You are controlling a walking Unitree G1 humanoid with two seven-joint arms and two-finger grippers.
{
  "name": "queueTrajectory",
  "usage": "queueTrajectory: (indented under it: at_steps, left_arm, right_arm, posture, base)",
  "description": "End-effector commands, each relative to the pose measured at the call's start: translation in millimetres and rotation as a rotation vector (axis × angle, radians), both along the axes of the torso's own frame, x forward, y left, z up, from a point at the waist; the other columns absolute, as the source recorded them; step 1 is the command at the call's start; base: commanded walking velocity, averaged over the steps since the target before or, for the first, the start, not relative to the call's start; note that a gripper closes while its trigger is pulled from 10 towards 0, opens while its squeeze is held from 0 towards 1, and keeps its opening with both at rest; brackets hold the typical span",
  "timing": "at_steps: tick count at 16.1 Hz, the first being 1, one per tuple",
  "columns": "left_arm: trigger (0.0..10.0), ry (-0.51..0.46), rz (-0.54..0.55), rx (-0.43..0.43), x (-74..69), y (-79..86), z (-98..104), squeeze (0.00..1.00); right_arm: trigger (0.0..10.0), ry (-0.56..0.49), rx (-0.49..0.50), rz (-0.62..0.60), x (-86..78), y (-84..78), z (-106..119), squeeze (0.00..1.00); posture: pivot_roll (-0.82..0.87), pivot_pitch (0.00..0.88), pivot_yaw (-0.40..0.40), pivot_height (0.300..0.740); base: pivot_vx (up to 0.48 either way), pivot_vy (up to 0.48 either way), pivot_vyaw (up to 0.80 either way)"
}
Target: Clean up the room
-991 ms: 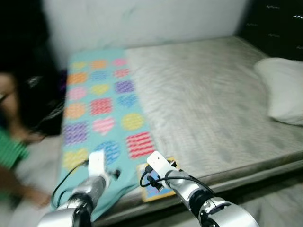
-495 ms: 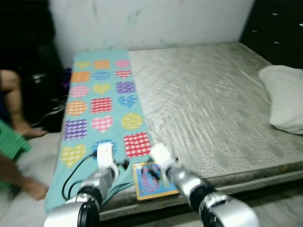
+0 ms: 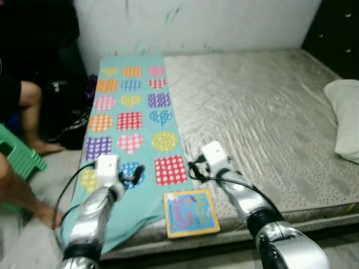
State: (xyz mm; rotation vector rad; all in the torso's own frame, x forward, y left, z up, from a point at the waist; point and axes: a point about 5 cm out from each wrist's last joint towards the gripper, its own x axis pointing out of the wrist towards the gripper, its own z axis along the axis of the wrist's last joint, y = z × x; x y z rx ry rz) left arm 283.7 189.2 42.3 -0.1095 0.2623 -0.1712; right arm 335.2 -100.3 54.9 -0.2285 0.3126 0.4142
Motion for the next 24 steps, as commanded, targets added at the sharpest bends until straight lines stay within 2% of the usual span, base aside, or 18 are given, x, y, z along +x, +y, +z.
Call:
queueTrajectory:
  at_steps: [1,3,4,5,7,8,10,13,15,17,24]
  left_arm:
    - [10.0,-0.184,0.015,0.032,-18.8,2.5,33,0.00]
    - [10.0,-0.258,0.052,0.033,-50.0,3.9,50,0.00]
    - [10.0,-0.263,0.059,0.029,-56.9,2.2,55,0.00]
    - [10.0,-0.282,0.055,0.063,-64.5,0.9,61,0.00]
    - [10.0,-0.263,0.081,0.123,-75.2,3.8,60,0.00]
    - [10.0,-0.256,0.079,0.122,-77.4,6.3,58,0.00]
    - [10.0,-0.227,0.031,0.094,-75.7,2.0,60,0.00]
    - [10.0,-0.202,0.040,0.021,-73.5,-4.7,58,0.00]
    - [10.0,-0.186,0.008,-0.012,-72.7,-16.4,58,0.00]
    - [10.0,-0.168,0.021,-0.032,-70.1,-15.7,58,0.00]
    - [10.0,-0.147,-0.013,-0.097,-70.9,-19.9,60,0.00]
  right_arm:
    - [10.0,-0.067,0.092,-0.015,-3.6,-8.1,17,0.00]
    - [10.0,-0.133,0.130,-0.011,-22.9,-22.4,31,0.00]
    - [10.0,-0.155,0.127,-0.005,-28.7,-26.8,36,0.00]
    - [10.0,-0.200,0.135,-0.008,-35.8,-32.5,43,0.00]
    - [10.0,-0.216,0.170,-0.022,-49.1,-36.9,49,0.00]
    - [10.0,-0.224,0.199,-0.049,-57.3,-39.4,52,0.00]
    - [10.0,-0.158,0.225,-0.099,-68.3,-40.6,46,0.00]
    - [10.0,-0.175,0.215,-0.083,-73.4,-39.7,50,0.00]
    - [10.0,-0.168,0.193,-0.070,-77.9,-36.9,51,0.00]
    - [10.0,-0.153,0.200,-0.075,-78.5,-36.5,49,0.00]
    - [10.0,-0.144,0.207,-0.091,-79.2,-38.8,49,0.00]
  posture:
    - [-0.18,0.000,-0.008,0.740]
    - [-0.18,0.000,-0.012,0.740]
    - [-0.18,0.000,-0.015,0.740]
    - [-0.17,0.000,-0.016,0.740]
    - [-0.17,0.002,-0.018,0.740]
    - [-0.17,0.005,-0.017,0.740]
    - [-0.19,0.010,-0.005,0.740]
    - [-0.20,0.011,0.004,0.740]
    - [-0.20,0.011,0.013,0.740]
    - [-0.20,0.013,0.015,0.740]
    - [-0.19,0.016,0.018,0.740]
  base:
    - [0.000,0.000,0.00]
    - [0.000,0.000,0.00]
    - [0.000,0.000,0.00]
    - [0.000,0.000,0.00]
    - [0.000,0.000,0.00]
    - [0.000,0.000,0.00]
    - [0.000,0.000,0.00]
    - [0.000,0.000,0.00]
    - [0.000,0.000,0.80]
    - [0.000,0.000,0.80]
    - [0.000,0.000,0.00]
